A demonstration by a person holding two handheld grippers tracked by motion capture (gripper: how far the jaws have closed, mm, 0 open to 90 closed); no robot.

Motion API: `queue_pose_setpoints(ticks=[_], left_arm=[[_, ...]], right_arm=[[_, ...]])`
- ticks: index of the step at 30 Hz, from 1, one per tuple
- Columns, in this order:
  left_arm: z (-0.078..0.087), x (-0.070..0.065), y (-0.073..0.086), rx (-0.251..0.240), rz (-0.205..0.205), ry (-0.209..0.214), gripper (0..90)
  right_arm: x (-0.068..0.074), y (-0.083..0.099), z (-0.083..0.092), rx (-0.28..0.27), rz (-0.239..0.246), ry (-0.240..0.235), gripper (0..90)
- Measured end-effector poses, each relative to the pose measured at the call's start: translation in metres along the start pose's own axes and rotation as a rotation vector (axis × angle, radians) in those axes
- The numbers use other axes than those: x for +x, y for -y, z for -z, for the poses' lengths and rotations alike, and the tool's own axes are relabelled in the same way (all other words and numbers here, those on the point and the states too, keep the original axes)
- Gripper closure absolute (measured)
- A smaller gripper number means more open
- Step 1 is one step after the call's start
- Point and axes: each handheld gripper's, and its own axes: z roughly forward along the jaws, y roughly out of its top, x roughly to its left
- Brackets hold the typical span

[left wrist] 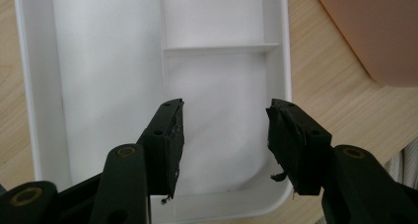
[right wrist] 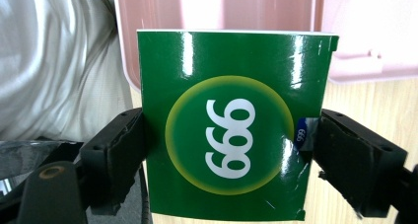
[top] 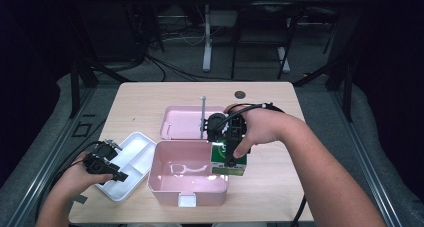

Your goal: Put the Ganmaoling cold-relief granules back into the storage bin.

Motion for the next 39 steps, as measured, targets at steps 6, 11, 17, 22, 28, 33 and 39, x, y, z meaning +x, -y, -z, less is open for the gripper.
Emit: queue_pose_setpoints(ticks=[6,11,17,22,28,33,39], left_arm=[[0.0,0.0,0.0,-0.002,0.001,0.001,48.1],[0.001,0.001,0.001,-0.004,-0.001,0.001,48.1],[0.001,0.001,0.0,-0.004,0.001,0.002,48.1],[0.001,0.001,0.0,0.0,-0.005,0.0,48.1],[0.001,0.001,0.0,-0.004,0.0,0.001,48.1],[0.001,0.001,0.0,-0.004,-0.002,0.001,48.1],[0.001,0.001,0.0,-0.001,-0.008,0.0,48.1]], right_arm=[[0.001,-0.015,-0.002,-0.008,0.013,-0.008,16.1],[0.003,-0.026,-0.005,-0.007,0.024,-0.011,16.1],[0.004,-0.038,-0.009,-0.001,0.042,-0.013,16.1],[0.005,-0.044,-0.014,-0.001,0.049,-0.015,16.1],[0.005,-0.045,-0.023,0.016,0.051,-0.018,16.1],[0.004,-0.045,-0.032,0.016,0.05,-0.026,16.1],[0.003,-0.044,-0.044,0.022,0.043,-0.04,16.1]])
